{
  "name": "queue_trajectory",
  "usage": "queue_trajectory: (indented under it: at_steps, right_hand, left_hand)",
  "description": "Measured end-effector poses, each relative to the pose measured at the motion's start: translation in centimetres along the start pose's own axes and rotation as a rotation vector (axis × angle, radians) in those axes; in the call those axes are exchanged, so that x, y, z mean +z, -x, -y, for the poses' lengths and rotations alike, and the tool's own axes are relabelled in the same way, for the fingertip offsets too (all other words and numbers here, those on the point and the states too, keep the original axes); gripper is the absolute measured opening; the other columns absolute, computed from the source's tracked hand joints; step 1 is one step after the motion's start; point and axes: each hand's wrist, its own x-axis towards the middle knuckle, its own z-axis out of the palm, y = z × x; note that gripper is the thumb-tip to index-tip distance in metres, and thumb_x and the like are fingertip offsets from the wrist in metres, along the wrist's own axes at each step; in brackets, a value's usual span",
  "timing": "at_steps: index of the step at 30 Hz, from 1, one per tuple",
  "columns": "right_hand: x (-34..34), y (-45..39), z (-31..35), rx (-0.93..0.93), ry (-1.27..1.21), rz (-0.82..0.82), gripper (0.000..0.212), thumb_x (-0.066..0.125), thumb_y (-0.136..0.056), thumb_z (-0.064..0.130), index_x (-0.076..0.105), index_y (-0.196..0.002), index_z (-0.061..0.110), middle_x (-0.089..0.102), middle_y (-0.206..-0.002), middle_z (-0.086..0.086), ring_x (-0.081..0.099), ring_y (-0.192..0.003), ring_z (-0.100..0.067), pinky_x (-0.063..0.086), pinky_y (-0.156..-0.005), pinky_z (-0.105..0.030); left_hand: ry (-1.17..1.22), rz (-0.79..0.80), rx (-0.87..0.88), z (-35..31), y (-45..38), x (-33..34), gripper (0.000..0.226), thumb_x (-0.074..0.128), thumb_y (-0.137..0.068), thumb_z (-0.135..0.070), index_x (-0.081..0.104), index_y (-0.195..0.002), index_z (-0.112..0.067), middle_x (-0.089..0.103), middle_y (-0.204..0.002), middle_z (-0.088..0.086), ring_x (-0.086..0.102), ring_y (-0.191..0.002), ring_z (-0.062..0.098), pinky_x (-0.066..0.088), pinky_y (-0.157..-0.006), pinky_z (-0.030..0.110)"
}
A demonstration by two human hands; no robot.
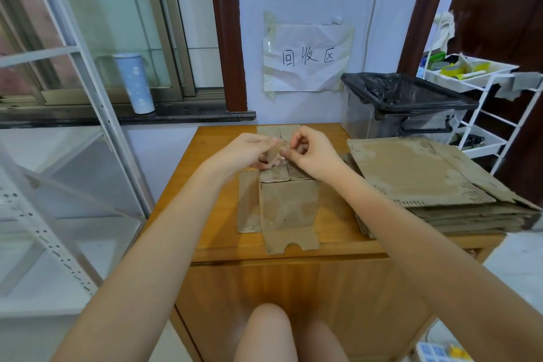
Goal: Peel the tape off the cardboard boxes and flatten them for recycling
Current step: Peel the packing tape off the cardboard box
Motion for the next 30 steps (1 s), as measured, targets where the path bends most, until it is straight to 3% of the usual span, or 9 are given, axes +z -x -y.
queue_trajectory:
  at_steps: [4, 7, 10, 13, 15, 17, 19, 26, 30]
  right_hand:
    - [-1.7, 0.1, 0.1, -0.02, -0.061, 0.131, 0.023, 0.076, -0.08, 0.015, 0.056, -0.069, 0.017, 0.061, -0.071, 0.003, 0.057, -0.065, -0.006, 0.051, -0.07, -0.02]
    - [-2.9, -0.3, 0.2, 0.012, -0.073, 0.281, 0.022, 0.075, -0.081, 0.013, 0.055, -0.071, 0.013, 0.069, -0.092, -0.013, 0.067, -0.094, -0.014, 0.053, -0.09, -0.028]
    - [-3.7, -0.3, 0.8, 0.091, -0.222, 0.429, 0.024, 0.075, -0.071, 0.008, 0.054, -0.083, 0.011, 0.066, -0.098, -0.006, 0.065, -0.095, -0.011, 0.051, -0.087, -0.027]
    - [-3.2, -0.1, 0.6, 0.168, -0.321, 0.324, 0.02, 0.07, -0.081, 0.013, 0.053, -0.09, 0.011, 0.067, -0.1, -0.01, 0.066, -0.096, -0.019, 0.051, -0.093, -0.034]
    - [-2.7, -0.1, 0.6, 0.206, -0.328, 0.264, 0.021, 0.061, -0.091, 0.027, 0.056, -0.104, 0.01, 0.069, -0.106, -0.01, 0.066, -0.102, -0.02, 0.047, -0.1, -0.035]
    - [-2.8, -0.1, 0.7, 0.168, -0.182, 0.283, 0.035, 0.058, -0.092, 0.038, 0.057, -0.117, 0.015, 0.068, -0.108, -0.001, 0.064, -0.103, -0.011, 0.046, -0.1, -0.03]
    - [-2.9, 0.0, 0.9, 0.095, -0.06, 0.31, 0.027, 0.061, -0.092, 0.031, 0.061, -0.115, 0.017, 0.066, -0.105, 0.006, 0.061, -0.102, -0.005, 0.044, -0.097, -0.023]
    - [-2.5, -0.1, 0.9, 0.035, -0.056, 0.266, 0.011, 0.058, -0.093, 0.008, 0.062, -0.1, 0.001, 0.071, -0.093, -0.01, 0.068, -0.088, -0.015, 0.053, -0.09, -0.03]
    - [-2.3, -0.3, 1.0, 0.051, -0.096, 0.286, 0.004, 0.053, -0.095, 0.005, 0.057, -0.093, 0.005, 0.069, -0.088, -0.013, 0.068, -0.088, -0.022, 0.053, -0.092, -0.038]
  left_hand:
    - [0.003, 0.025, -0.009, -0.4, 0.3, 0.0, 0.022, 0.067, -0.088, -0.017, 0.071, -0.108, -0.024, 0.074, -0.097, -0.008, 0.067, -0.083, 0.0, 0.051, -0.067, 0.012]
    - [-0.048, 0.0, -0.044, -0.9, 0.2, 0.4, 0.029, 0.074, -0.081, -0.016, 0.071, -0.109, -0.024, 0.074, -0.094, -0.007, 0.066, -0.087, 0.003, 0.051, -0.075, 0.018]
    - [0.006, -0.092, -0.092, -0.8, 0.1, 0.4, 0.034, 0.076, -0.079, -0.009, 0.069, -0.111, -0.015, 0.072, -0.09, -0.003, 0.065, -0.083, 0.012, 0.055, -0.076, 0.023]
    - [-0.105, -0.169, -0.037, -0.5, -0.1, 0.7, 0.03, 0.079, -0.076, -0.008, 0.069, -0.104, -0.015, 0.068, -0.097, 0.0, 0.064, -0.09, 0.014, 0.053, -0.083, 0.025]
    - [-0.239, -0.224, 0.067, -0.6, -0.1, 1.3, 0.027, 0.083, -0.071, -0.009, 0.066, -0.089, -0.019, 0.065, -0.087, -0.003, 0.062, -0.083, 0.014, 0.052, -0.079, 0.028]
    - [-0.35, -0.286, 0.127, -0.6, -0.1, 2.0, 0.029, 0.084, -0.069, -0.012, 0.061, -0.079, -0.026, 0.063, -0.08, -0.008, 0.06, -0.075, 0.012, 0.051, -0.076, 0.033]
    - [-0.351, -0.322, 0.162, -0.1, -0.1, 2.5, 0.03, 0.083, -0.07, -0.016, 0.058, -0.074, -0.029, 0.062, -0.077, -0.011, 0.057, -0.07, 0.008, 0.051, -0.074, 0.034]
    - [-0.332, -0.222, 0.18, 1.0, 0.0, 2.6, 0.043, 0.085, -0.068, -0.031, 0.056, -0.098, -0.021, 0.06, -0.084, -0.006, 0.055, -0.073, 0.007, 0.045, -0.069, 0.023]
    - [-0.351, -0.13, 0.213, 1.1, 0.4, 1.4, 0.031, 0.069, -0.086, -0.03, 0.063, -0.112, -0.014, 0.064, -0.096, -0.007, 0.057, -0.087, 0.004, 0.043, -0.071, 0.006]
